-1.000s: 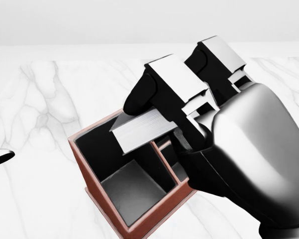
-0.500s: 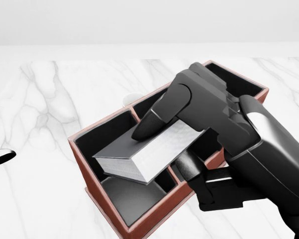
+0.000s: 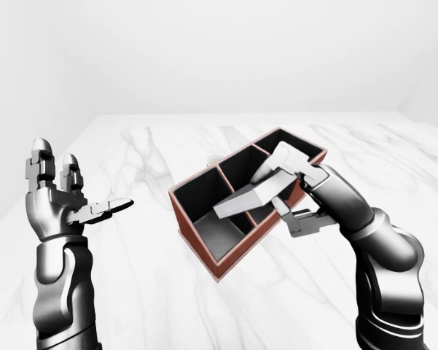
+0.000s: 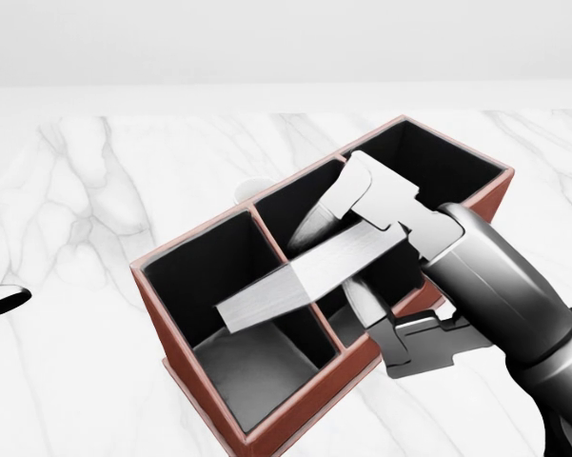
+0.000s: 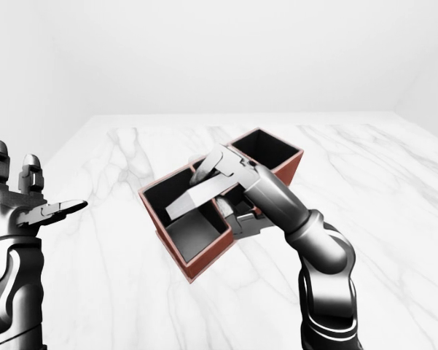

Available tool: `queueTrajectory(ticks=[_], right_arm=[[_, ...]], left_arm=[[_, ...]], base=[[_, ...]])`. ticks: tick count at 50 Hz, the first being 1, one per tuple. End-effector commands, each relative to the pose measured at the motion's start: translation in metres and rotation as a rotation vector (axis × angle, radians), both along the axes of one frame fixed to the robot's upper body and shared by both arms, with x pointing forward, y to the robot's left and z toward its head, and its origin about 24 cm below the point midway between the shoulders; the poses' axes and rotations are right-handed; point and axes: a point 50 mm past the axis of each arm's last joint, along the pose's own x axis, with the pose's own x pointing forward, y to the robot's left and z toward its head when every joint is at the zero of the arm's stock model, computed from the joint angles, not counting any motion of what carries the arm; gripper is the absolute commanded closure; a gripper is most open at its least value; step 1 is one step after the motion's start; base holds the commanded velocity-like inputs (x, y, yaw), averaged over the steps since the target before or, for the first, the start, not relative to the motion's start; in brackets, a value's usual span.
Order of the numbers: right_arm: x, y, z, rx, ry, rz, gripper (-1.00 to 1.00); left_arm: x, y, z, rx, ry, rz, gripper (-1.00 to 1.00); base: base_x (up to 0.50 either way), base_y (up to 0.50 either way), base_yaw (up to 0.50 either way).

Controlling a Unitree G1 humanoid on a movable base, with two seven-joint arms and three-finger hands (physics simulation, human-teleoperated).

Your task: Pick up the book and place it in the left compartment of the caddy.

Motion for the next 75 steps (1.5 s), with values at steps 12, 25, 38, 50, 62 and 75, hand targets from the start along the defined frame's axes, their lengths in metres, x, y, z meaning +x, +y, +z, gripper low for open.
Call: queueTrajectory(ticks=[12, 25, 38, 50, 62, 75], right_arm=[[0.014, 0.006, -0.019, 0.027, 0.105, 0.008, 1.00], [0.022, 0.014, -0.023, -0.017, 0.122, 0.006, 1.00], [0.026, 0.019, -0.024, -0.040, 0.129, 0.012, 1.00], [0.033, 0.022, -0.031, -0.053, 0.165, 0.005, 1.00], [0.039, 0.027, -0.045, -0.060, 0.230, 0.004, 1.00], [0.044, 0.036, -0.052, -0.082, 0.260, 0.000, 1.00]], left_arm=[[0.000, 0.000, 0.000, -0.001, -0.002, 0.002, -1.00], [0.000, 0.001, 0.001, -0.001, -0.003, 0.003, -1.00], [0.001, 0.001, 0.000, -0.002, 0.002, 0.002, -1.00], [0.001, 0.001, -0.001, -0.004, 0.007, 0.001, -1.00], [0.001, 0.001, -0.001, -0.003, 0.003, 0.003, -1.00], [0.001, 0.002, 0.000, -0.005, 0.000, 0.005, -1.00]], base=[[0.00, 0.00, 0.00], [0.00, 0.00, 0.00], [0.00, 0.00, 0.00], [0.00, 0.00, 0.00], [0.00, 0.00, 0.00], [0.00, 0.00, 0.00]])
